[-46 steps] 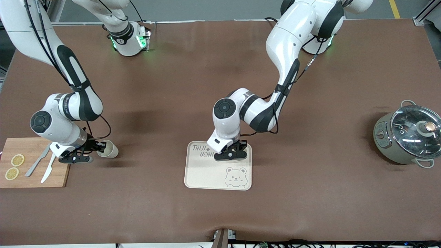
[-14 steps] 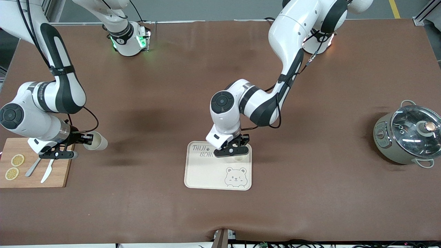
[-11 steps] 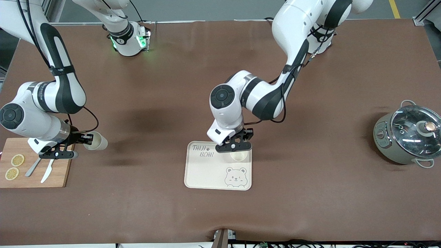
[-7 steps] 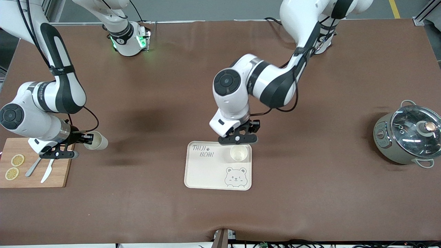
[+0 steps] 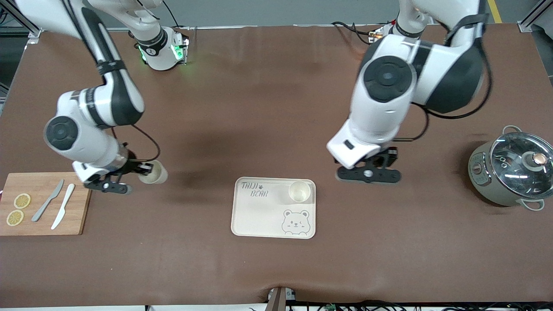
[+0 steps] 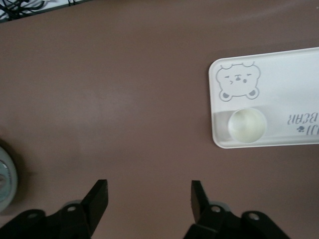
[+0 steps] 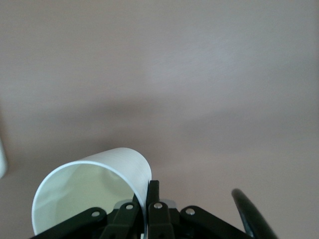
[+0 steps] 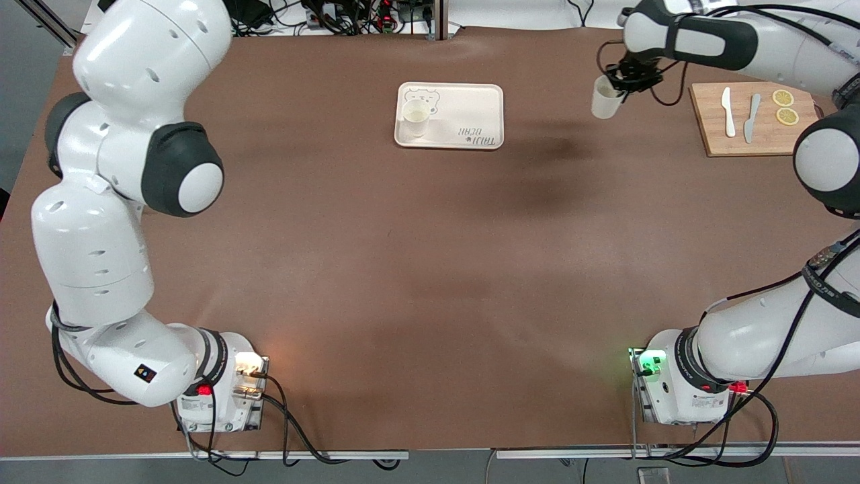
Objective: Place white IKEA cup upright on tray with both arms
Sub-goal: 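Carry the cup to the tray with the right gripper while the left gripper withdraws, then lower the cup upright onto the tray and open the right gripper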
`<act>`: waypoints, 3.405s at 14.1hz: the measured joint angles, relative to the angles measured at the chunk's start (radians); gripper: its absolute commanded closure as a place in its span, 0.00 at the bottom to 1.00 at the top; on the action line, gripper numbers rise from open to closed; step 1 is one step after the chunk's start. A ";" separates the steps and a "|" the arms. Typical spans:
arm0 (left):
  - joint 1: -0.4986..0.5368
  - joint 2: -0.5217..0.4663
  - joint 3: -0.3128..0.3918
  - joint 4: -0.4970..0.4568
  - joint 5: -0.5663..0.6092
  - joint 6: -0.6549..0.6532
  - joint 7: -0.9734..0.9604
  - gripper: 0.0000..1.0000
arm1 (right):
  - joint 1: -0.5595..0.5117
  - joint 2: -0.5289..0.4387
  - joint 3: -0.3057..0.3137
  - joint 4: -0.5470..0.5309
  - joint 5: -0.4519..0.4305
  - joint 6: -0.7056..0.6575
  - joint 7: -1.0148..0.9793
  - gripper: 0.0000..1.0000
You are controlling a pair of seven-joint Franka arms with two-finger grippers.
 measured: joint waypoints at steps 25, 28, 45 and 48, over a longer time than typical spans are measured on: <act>0.512 -0.026 0.002 -0.080 -0.158 0.056 0.580 0.00 | 0.363 0.426 -0.036 0.472 0.003 0.107 0.672 1.00; 0.522 -0.048 0.002 -0.110 -0.161 0.056 0.578 0.00 | 0.365 0.470 -0.039 0.485 0.002 0.158 0.675 1.00; 0.520 -0.431 -0.021 -0.499 -0.163 0.085 0.516 0.00 | 0.391 0.555 -0.054 0.499 -0.001 0.249 0.689 1.00; 0.520 -0.499 -0.021 -0.560 -0.163 0.085 0.504 0.00 | 0.392 0.556 -0.056 0.500 -0.001 0.250 0.698 0.38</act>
